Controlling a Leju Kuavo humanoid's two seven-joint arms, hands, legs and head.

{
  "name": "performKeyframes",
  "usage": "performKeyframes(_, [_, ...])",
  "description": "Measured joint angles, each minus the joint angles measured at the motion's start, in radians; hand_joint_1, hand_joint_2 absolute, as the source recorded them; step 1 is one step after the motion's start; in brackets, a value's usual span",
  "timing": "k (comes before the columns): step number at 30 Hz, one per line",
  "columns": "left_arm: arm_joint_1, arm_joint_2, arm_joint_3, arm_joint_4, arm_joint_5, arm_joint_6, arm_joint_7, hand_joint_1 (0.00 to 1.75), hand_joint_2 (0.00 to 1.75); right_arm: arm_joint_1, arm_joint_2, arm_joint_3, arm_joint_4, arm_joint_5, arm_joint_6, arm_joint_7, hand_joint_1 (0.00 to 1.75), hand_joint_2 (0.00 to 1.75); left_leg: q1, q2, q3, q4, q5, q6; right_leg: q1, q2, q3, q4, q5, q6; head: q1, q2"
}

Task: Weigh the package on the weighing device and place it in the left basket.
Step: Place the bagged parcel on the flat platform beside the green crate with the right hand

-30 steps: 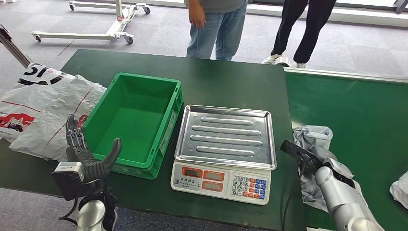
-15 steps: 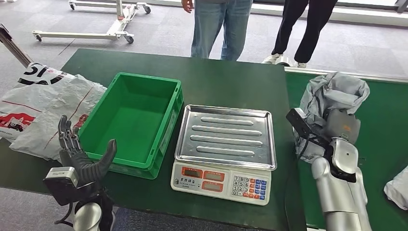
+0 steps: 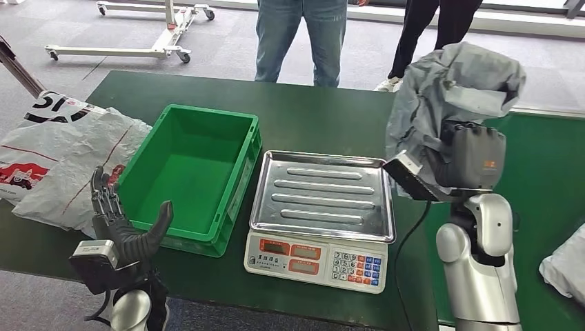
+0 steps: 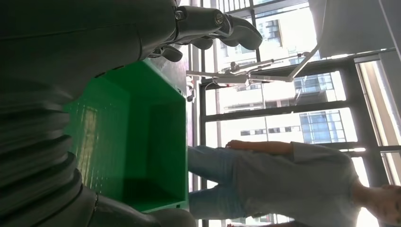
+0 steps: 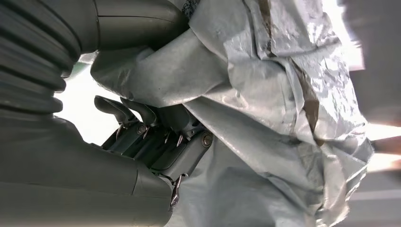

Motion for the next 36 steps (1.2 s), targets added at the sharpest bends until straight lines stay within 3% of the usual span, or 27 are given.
performKeyframes(6, [-0.010,0.003,-0.022,0.035,0.008,0.003,-0.002,0.00,1.75,-0.005,0.016,0.198,-0.033,0.003,-0.004,-0.102,1.75,1.75,0.001,0.000,0.000,-0.001,0.000,-0.001,0.000,0.000,0.000,0.000,-0.001,-0.001,0.000,0.000])
performKeyframes(11, [-0.025,0.006,-0.036,0.059,0.020,0.016,-0.006,0.00,1.75,-0.030,0.015,0.395,-0.031,-0.015,-0.021,-0.087,1.75,1.75,0.001,0.003,0.000,0.000,-0.001,-0.001,0.000,0.003,-0.001,0.000,-0.001,-0.001,0.000,0.000])
performKeyframes(23, [-0.029,0.007,-0.041,0.076,0.024,0.019,-0.008,0.00,1.75,-0.049,0.002,0.475,-0.029,-0.035,-0.022,-0.080,1.75,1.75,0.001,0.002,0.000,0.000,-0.001,-0.001,0.000,0.003,-0.001,0.000,0.000,-0.001,0.000,0.000])
performKeyframes(24, [-0.029,0.007,-0.041,0.076,0.024,0.020,-0.008,0.00,1.75,-0.051,0.001,0.479,-0.028,-0.039,-0.019,-0.082,1.54,1.75,0.001,0.002,0.000,0.000,-0.001,-0.001,0.000,0.003,-0.001,0.000,0.000,-0.001,0.000,0.000])
performKeyframes(27, [-0.029,0.007,-0.042,0.076,0.026,0.025,-0.008,0.00,1.75,-0.066,0.000,0.495,-0.014,-0.049,-0.014,-0.081,0.23,1.75,0.001,0.003,0.000,-0.001,-0.001,-0.001,0.000,0.003,-0.001,0.000,0.000,-0.001,0.000,0.000])
performKeyframes(28, [-0.029,0.007,-0.042,0.076,0.026,0.028,-0.008,0.00,1.75,-0.076,0.000,0.502,-0.005,-0.051,-0.013,-0.076,0.00,1.75,0.001,0.003,0.000,-0.001,-0.001,-0.001,0.000,0.003,-0.001,0.000,0.000,-0.001,0.000,0.000])
performKeyframes(29, [-0.029,0.007,-0.042,0.076,0.026,0.033,-0.008,0.00,1.75,-0.086,0.001,0.509,0.005,-0.053,-0.013,-0.069,0.00,1.75,0.001,0.003,0.000,-0.001,-0.001,-0.001,0.000,0.003,-0.001,0.000,0.000,-0.001,0.000,0.000])
performKeyframes(33, [-0.028,0.007,-0.042,0.069,0.029,0.049,-0.008,0.00,1.75,-0.114,0.002,0.526,0.041,-0.073,-0.010,-0.043,0.00,0.00,0.001,0.002,0.000,-0.001,-0.001,-0.001,0.000,0.002,-0.001,0.000,0.000,-0.001,0.000,0.000])
performKeyframes(36, [-0.026,0.008,-0.042,0.056,0.035,0.055,-0.009,0.00,1.75,-0.121,0.002,0.533,0.060,-0.094,-0.003,-0.041,0.00,0.00,0.001,0.002,0.000,0.000,-0.001,-0.001,0.000,0.002,-0.001,0.000,0.000,-0.001,0.000,0.000])
